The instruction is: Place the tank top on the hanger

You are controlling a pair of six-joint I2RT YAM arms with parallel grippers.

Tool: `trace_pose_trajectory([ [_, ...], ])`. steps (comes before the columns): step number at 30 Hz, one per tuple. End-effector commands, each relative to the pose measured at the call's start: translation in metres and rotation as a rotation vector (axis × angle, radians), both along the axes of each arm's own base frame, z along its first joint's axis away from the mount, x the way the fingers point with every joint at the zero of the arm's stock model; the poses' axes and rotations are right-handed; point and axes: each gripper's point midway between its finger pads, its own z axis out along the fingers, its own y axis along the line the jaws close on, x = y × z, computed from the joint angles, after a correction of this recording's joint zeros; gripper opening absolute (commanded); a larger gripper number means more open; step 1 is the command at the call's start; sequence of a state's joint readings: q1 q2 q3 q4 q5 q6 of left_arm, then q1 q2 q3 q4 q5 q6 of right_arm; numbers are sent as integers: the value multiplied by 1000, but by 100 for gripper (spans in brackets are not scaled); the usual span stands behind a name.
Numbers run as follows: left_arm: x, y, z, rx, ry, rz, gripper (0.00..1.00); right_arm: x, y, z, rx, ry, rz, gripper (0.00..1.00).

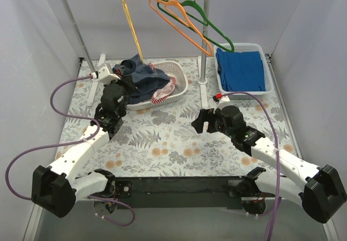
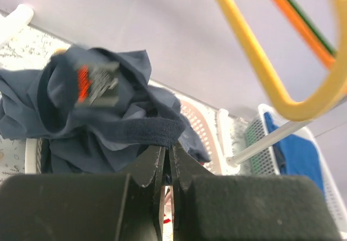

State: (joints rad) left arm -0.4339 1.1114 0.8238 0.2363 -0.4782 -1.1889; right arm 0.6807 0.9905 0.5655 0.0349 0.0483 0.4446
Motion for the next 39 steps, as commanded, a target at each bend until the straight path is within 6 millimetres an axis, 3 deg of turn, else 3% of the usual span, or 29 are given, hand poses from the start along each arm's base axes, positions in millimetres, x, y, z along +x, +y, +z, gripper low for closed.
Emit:
trace_pose_trajectory([
  [1, -27, 19, 33, -33, -56, 37, 0, 12, 7, 19, 35, -58, -1, 96],
  [4, -42, 31, 63, -46, -128, 61, 0, 14, 9, 22, 37, -63, 1, 96],
  [7, -50, 36, 101, -28, -197, 62, 0, 17, 11, 27, 43, -70, 1, 95],
  [8, -54, 38, 125, -34, -239, 64, 0, 17, 12, 28, 44, -70, 4, 96],
  [11, -60, 43, 160, -14, -298, 72, 0, 20, 15, 35, 51, -82, 8, 95],
  [12, -68, 47, 189, -30, -354, 79, 0, 21, 16, 38, 55, -86, 8, 95],
  [14, -74, 49, 215, -13, -406, 80, 0, 23, 17, 45, 62, -101, 8, 96],
  [15, -84, 53, 244, -20, -463, 77, 0, 23, 18, 47, 62, -105, 12, 95],
  [17, -87, 43, 269, 3, -506, 26, 0, 25, 19, 51, 60, -112, 14, 95],
  [18, -99, 46, 297, 7, -557, 15, 0, 27, 20, 58, 67, -123, 15, 96],
  [20, -99, 33, 314, 26, -586, -47, 0, 27, 21, 62, 69, -125, 20, 96],
  [23, -118, 22, 354, 36, -669, -135, 0, 28, 25, 76, 83, -139, 30, 95],
  [24, -111, 14, 351, 45, -643, -168, 0, 29, 26, 85, 95, -152, 34, 95],
  [25, -120, 13, 369, 38, -681, -189, 0, 28, 26, 90, 98, -159, 38, 95],
  [26, -120, 3, 369, 55, -673, -238, 0, 27, 25, 91, 93, -154, 39, 95],
  [27, -108, -6, 358, 71, -623, -266, 0, 27, 24, 95, 96, -159, 37, 95],
  [29, -110, -12, 361, 64, -611, -306, 0, 25, 22, 105, 103, -173, 35, 95],
  [32, -103, -35, 335, 67, -530, -420, 0, 18, 15, 112, 100, -184, 30, 95],
  [34, -112, -53, 318, 69, -498, -537, 0, 13, 8, 117, 103, -198, 17, 95],
  [35, -113, -61, 304, 45, -464, -584, 0, 11, 5, 115, 97, -199, 16, 95],
  [36, -109, -76, 274, 38, -394, -657, 0, 10, 2, 114, 94, -198, 8, 96],
  [38, -115, -91, 239, -16, -310, -754, 0, 5, -4, 115, 93, -208, 1, 95],
  [39, -106, -104, 192, -26, -207, -797, 0, 4, -7, 114, 85, -210, -9, 96],
])
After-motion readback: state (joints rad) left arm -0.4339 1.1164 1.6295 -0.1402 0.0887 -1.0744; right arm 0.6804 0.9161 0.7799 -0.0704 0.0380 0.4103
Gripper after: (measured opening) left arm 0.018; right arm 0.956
